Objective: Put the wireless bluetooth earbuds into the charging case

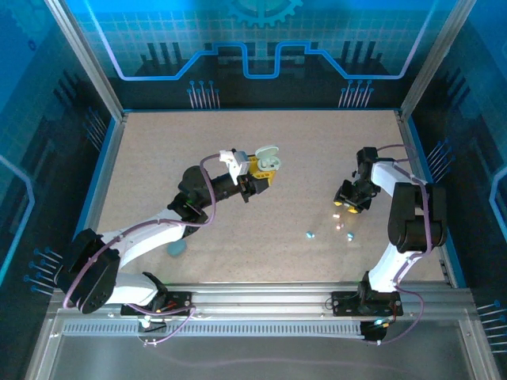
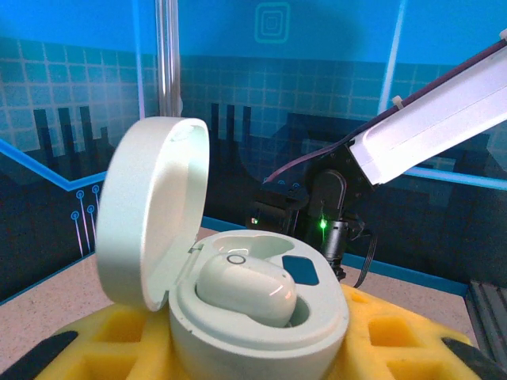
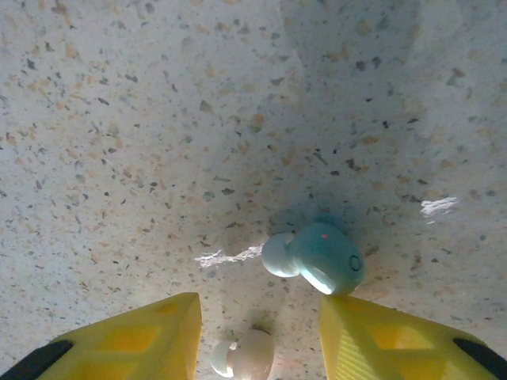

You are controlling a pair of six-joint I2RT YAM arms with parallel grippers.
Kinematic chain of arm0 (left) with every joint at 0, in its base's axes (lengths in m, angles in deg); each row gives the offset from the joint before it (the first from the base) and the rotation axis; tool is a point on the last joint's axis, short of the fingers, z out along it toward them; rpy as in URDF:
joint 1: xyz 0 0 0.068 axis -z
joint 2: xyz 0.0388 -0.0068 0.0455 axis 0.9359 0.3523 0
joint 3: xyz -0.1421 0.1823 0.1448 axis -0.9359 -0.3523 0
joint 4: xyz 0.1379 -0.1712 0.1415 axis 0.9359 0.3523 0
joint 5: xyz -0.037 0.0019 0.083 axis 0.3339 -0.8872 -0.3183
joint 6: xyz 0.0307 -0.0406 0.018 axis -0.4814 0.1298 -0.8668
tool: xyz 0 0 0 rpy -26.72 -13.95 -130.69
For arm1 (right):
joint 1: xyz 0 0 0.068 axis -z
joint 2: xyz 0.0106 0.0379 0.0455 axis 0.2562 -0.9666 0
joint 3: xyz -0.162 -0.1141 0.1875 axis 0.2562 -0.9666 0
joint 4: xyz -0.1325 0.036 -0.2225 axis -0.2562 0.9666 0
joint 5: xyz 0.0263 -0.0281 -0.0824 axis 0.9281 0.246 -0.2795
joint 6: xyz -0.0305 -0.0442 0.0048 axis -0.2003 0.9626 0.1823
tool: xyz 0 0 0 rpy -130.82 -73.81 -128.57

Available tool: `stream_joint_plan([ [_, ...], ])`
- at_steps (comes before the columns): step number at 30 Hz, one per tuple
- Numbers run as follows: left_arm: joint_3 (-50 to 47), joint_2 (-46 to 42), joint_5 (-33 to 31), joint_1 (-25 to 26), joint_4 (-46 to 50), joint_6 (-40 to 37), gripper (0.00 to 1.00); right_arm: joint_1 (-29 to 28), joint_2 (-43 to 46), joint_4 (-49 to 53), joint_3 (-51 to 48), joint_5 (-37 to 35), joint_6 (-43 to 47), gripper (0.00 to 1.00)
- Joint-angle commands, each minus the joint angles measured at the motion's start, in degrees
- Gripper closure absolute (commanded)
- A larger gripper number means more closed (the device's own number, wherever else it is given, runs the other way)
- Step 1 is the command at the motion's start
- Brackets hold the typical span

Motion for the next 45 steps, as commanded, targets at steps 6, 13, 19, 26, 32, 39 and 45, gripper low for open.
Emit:
stream_joint_plan([
  [6, 1.3, -1.0, 0.9, 0.3, -1.5, 0.6, 0.64, -0.4, -1.6, 0.2, 2.7, -4.0, 0.9, 0.55],
  [13, 1.2, -0.9, 0.8, 0.3, -1.4, 0.4, 0.64, -0.1, -3.3, 0.8, 4.7, -5.2, 1.6, 0.55],
  [19, 1.1, -0.9, 0.7, 0.3, -1.4, 0.3, 0.64, 0.2, -3.5, 1.3, 5.0, -6.5, 1.8, 0.55],
  [26, 1.1, -0.7, 0.6, 0.4, -1.8, 0.3, 0.64, 0.5, -5.1, 2.2, 7.0, -7.8, 3.7, 0.57],
  [32, 1.0, -0.9, 0.5, 0.3, -1.6, 0.3, 0.64, 0.5, -6.6, 2.6, 8.2, -8.1, 4.1, 0.61],
  [39, 0.9, -0.9, 0.3, 0.3, -1.5, 0.2, 0.64, 0.5, -6.8, 3.0, 7.8, -7.4, 4.5, 0.68],
  [45, 1.0, -0.9, 0.3, 0.3, -1.5, 0.3, 0.64, 0.5, -7.7, 3.8, 7.9, -7.5, 5.3, 0.7],
])
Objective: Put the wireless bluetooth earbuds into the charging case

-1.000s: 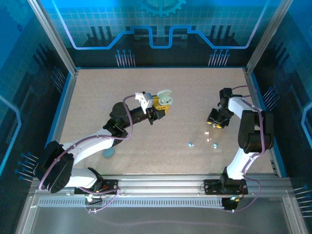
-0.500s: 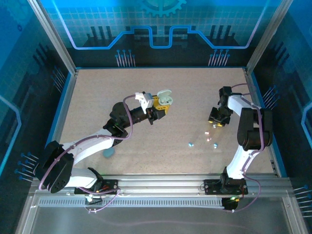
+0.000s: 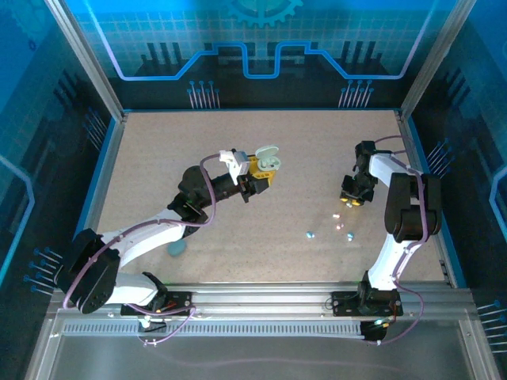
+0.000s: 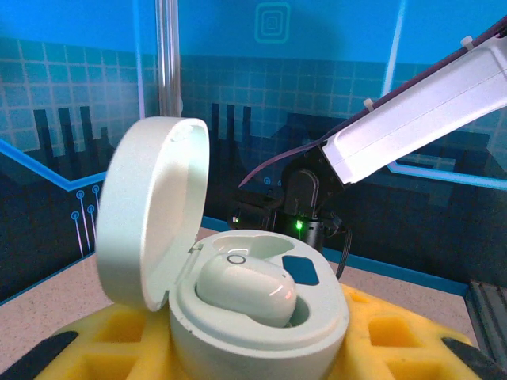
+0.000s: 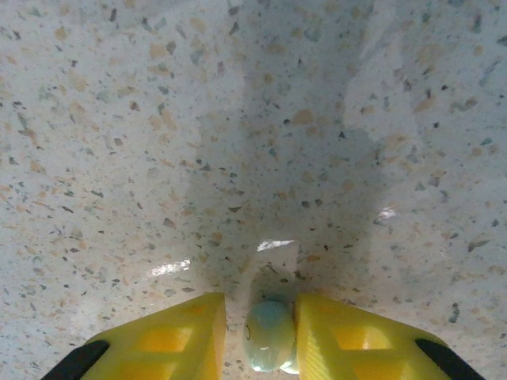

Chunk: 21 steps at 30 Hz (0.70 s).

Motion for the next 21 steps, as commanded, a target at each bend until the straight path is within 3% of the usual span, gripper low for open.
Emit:
stream_joint_plan([
  [1, 1.0, -0.9, 0.3, 0.4, -1.6, 0.4, 0.64, 0.4, -1.5, 2.2, 1.0, -0.5, 0.9, 0.7],
  [21, 1.3, -0.8, 0.5, 0.3, -1.4, 0.6, 0.64, 0.5, -2.5, 2.4, 2.1, -1.0, 2.8, 0.74],
])
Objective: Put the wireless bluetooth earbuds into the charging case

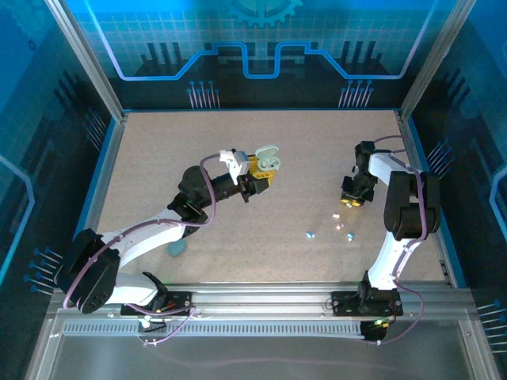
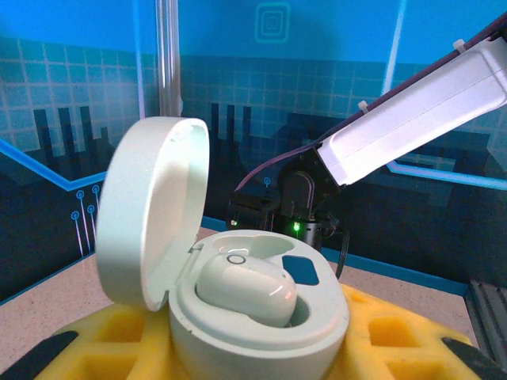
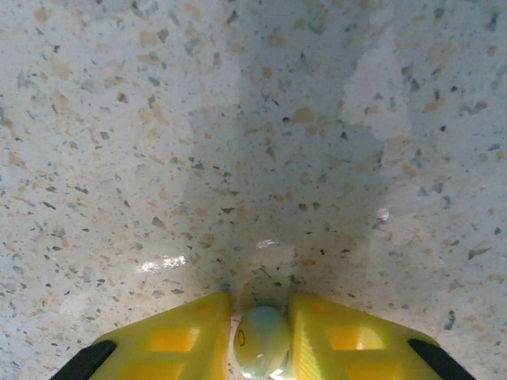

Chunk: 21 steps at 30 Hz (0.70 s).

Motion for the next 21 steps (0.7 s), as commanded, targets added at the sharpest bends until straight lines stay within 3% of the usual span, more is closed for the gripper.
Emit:
stream_joint_plan([
  [1, 1.2, -0.8, 0.5, 0.4, -1.4, 0.5, 0.64, 0.4, -1.3, 1.0, 1.0, -0.7, 0.7, 0.75],
  [11, 1.3, -0.8, 0.4, 0.3, -0.8, 0.2, 0.64, 0.2, 4.7, 1.9, 1.3, 2.8, 1.2, 0.82],
  [21, 0.7, -0.4, -0.7, 0.3, -0.1, -1.1, 0.64, -6.9, 20.4, 5.3, 9.2, 20.4, 1.5, 0.82],
])
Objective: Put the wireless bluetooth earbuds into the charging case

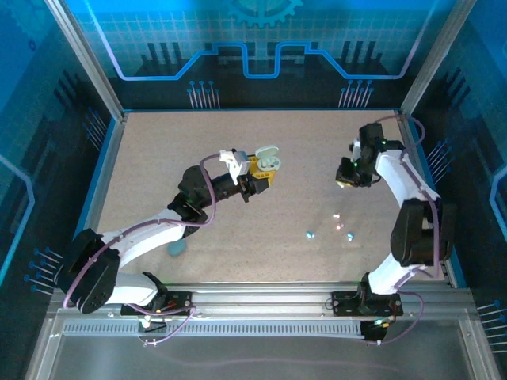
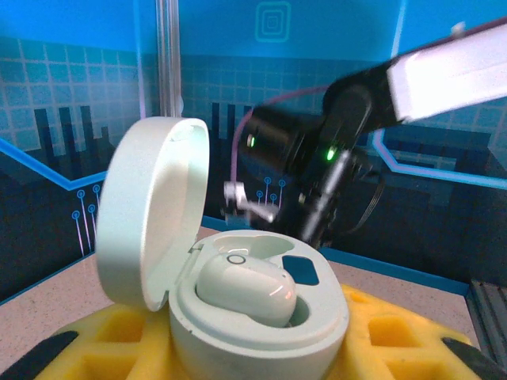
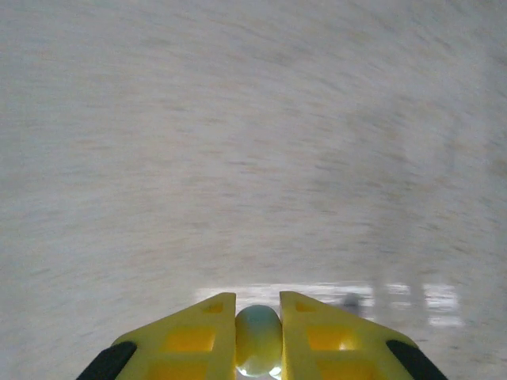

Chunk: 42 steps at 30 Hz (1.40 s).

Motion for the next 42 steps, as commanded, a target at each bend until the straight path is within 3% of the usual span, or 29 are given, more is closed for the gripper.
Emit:
stream_joint_plan([
  [1, 0.8, -0.4, -0.5, 0.4, -0.2, -0.9, 0.64, -3.4, 4.8, 3.0, 5.6, 10.5, 1.1, 0.82],
  [7, 0.7, -0.1, -0.7, 0.3, -0.4, -1.0, 0.64, -8.2, 8.8, 3.9, 11.8, 24.2, 3.0, 0.82],
  [15, -0.1, -0.6, -2.6, 0.3, -1.8, -1.4, 0.64, -12.4, 9.9, 7.2, 16.4, 31.9, 5.8, 0.82],
  [24, 0.4, -0.1, -1.4, 0.3, -1.4, -1.2, 0.64, -13.7, 11.4, 3.7, 16.9, 40.6, 4.0, 0.81],
  [42, 1.4, 1.3, 1.0, 0.3, -0.5, -1.4, 0.64, -18.1, 8.3, 0.9, 18.7, 41.0, 1.4, 0.81],
])
